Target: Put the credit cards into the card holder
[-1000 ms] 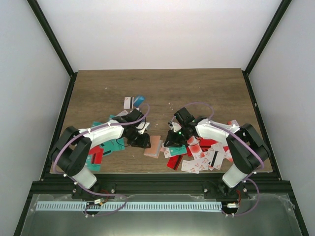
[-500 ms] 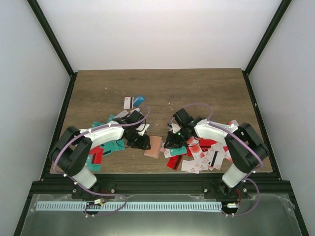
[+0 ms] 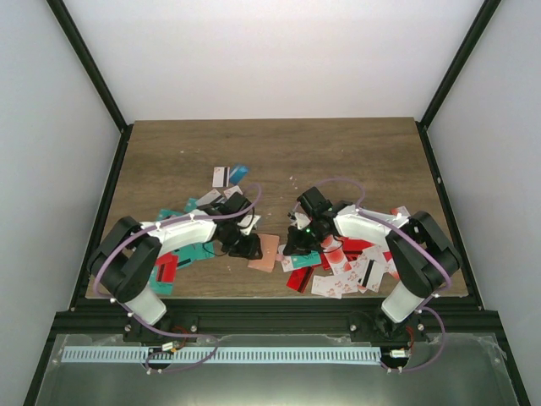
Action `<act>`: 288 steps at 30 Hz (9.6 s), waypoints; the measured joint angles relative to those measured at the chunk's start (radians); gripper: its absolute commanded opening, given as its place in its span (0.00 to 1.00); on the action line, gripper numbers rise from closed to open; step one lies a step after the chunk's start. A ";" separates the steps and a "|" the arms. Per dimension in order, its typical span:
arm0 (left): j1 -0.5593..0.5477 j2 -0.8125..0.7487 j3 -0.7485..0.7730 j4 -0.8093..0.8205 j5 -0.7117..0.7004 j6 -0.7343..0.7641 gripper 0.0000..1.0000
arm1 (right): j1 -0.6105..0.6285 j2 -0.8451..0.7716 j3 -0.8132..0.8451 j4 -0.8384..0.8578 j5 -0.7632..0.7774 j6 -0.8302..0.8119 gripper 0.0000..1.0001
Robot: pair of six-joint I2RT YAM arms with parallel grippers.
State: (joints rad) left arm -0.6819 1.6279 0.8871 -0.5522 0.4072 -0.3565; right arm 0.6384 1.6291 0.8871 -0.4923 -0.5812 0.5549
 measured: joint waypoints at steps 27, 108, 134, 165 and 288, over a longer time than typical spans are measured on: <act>-0.056 0.022 0.004 0.049 -0.031 -0.090 0.42 | 0.014 0.087 0.081 -0.008 -0.044 0.015 0.01; -0.025 0.110 0.098 -0.014 -0.060 -0.027 0.39 | 0.019 0.249 0.251 -0.089 -0.077 0.076 0.01; -0.025 0.093 0.071 0.018 -0.061 -0.037 0.35 | 0.037 0.278 0.322 -0.173 -0.020 0.143 0.01; -0.026 0.087 0.062 0.031 -0.066 -0.062 0.35 | 0.039 0.238 0.270 -0.090 0.014 0.159 0.01; -0.047 0.076 -0.030 0.226 0.044 -0.192 0.18 | 0.196 0.202 0.289 -0.204 0.357 0.307 0.01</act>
State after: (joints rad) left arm -0.7284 1.7039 0.8574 -0.3264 0.4511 -0.5480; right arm 0.8341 1.8309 1.1763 -0.6968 -0.2237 0.8623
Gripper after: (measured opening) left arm 0.186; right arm 0.015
